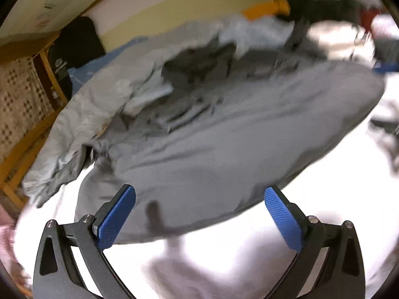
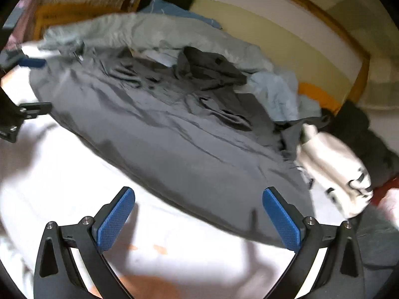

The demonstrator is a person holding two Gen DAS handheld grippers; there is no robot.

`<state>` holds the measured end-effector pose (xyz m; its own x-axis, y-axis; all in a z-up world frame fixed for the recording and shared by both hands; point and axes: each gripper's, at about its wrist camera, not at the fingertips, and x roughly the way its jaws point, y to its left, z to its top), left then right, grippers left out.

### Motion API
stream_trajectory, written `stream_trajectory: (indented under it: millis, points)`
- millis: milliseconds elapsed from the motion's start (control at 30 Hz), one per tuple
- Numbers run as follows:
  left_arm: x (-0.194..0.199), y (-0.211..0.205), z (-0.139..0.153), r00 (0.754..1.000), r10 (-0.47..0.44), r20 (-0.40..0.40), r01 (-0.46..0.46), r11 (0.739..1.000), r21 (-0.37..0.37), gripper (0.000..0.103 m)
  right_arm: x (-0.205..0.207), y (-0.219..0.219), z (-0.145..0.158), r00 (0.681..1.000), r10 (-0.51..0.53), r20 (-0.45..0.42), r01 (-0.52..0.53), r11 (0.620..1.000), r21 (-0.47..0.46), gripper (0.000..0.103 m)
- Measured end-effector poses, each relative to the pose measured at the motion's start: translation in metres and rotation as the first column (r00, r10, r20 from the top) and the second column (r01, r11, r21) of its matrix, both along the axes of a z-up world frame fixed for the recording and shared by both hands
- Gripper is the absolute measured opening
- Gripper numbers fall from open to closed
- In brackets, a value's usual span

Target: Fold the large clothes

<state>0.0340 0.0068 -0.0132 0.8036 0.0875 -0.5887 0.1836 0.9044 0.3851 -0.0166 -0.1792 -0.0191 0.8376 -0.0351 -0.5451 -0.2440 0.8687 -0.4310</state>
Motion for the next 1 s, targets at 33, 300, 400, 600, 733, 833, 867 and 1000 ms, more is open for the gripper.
stream_trajectory:
  millis: [33,300,400,600,733,833,867,1000]
  points:
    - [0.004,0.000,-0.006,1.000,0.013,-0.027,-0.013,1.000,0.020,0.103,0.004,0.001,-0.004,1.000,-0.022,-0.001,0.022,0.999,-0.025,0.103]
    - [0.026,0.038,-0.008,0.977,0.180,-0.111,-0.186,0.981,-0.045,0.103,0.031,-0.019,-0.016,0.985,-0.169,0.023,0.170,0.975,-0.144,0.103]
    - [0.034,0.060,-0.010,0.958,0.277,-0.068,-0.280,0.959,-0.035,0.095,0.049,-0.033,-0.012,0.981,-0.192,-0.018,0.190,0.978,-0.088,0.103]
    - [0.048,0.075,-0.012,0.952,0.302,-0.043,-0.304,0.952,-0.040,0.015,0.077,-0.061,-0.013,0.954,-0.297,-0.050,0.295,0.954,-0.048,0.024]
    - [0.018,0.072,0.014,0.951,0.309,0.033,-0.307,0.951,-0.039,0.010,0.050,-0.065,-0.001,0.956,-0.294,0.005,0.294,0.956,-0.023,0.011]
    - [-0.016,0.079,0.036,0.944,0.325,0.049,-0.319,0.943,-0.097,0.009,0.017,-0.067,0.018,0.960,-0.279,0.036,0.279,0.960,0.006,0.010]
    - [-0.028,0.083,0.038,0.942,0.334,0.037,-0.328,0.938,-0.116,0.009,0.009,-0.069,0.023,0.962,-0.271,0.038,0.271,0.962,0.018,0.010]
    - [-0.069,0.093,0.030,0.938,0.346,-0.034,-0.348,0.932,-0.099,0.012,-0.049,-0.066,0.029,0.976,-0.216,-0.001,0.216,0.976,0.029,0.010]
